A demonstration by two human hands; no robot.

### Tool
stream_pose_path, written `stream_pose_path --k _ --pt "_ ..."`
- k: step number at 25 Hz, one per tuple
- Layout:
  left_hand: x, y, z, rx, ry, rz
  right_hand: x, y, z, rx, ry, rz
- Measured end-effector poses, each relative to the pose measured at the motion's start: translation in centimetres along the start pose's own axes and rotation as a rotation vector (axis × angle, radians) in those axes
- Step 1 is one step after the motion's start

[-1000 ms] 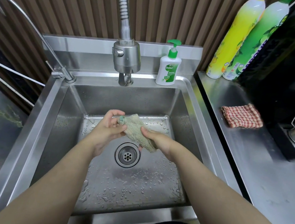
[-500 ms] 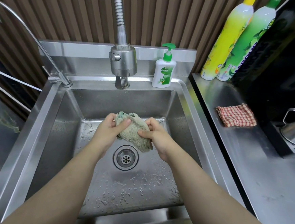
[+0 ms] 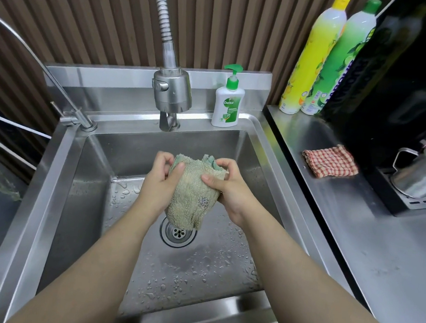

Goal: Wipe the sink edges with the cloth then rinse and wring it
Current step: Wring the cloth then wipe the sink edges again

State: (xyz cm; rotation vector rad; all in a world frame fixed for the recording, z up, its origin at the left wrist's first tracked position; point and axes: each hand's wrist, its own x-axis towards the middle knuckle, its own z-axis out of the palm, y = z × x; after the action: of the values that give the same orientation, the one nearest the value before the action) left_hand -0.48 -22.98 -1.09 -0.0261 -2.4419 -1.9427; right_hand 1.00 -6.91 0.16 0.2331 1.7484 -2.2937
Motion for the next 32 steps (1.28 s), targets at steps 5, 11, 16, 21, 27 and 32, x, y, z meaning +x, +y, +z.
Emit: stream_pose_path --k 5,11,16,21,27,32 --pt "-0.3 0.6 -0.4 -0.2 -0.323 -0.257 -0.4 -0.8 -0.4 -0.052 0.067 -0.104" --pt "1.1 1.8 -0.7 -0.213 -0.357 -0.106 -1.7 -1.4 -1.6 -0.41 0.112 0.089" --pt "1.6 3.9 -0.4 -0.057 -0.532 -0.108 -2.8 0.2 -1.6 -0.392 0.05 -0.056" --pt "3.3 6.5 -1.3 -0.014 -0.64 -0.042 -2.0 -1.3 -1.7 -0.273 -0.082 -0.018" --pt "0.7 0.9 0.8 -0.343 -0.577 -0.641 -3.0 -1.8 -2.7 -0.079 0.096 -0.035" --pt "0.6 1.3 2.8 -0.378 -0.642 -0.59 -3.5 -2.6 -4.7 0.011 0.202 0.077"
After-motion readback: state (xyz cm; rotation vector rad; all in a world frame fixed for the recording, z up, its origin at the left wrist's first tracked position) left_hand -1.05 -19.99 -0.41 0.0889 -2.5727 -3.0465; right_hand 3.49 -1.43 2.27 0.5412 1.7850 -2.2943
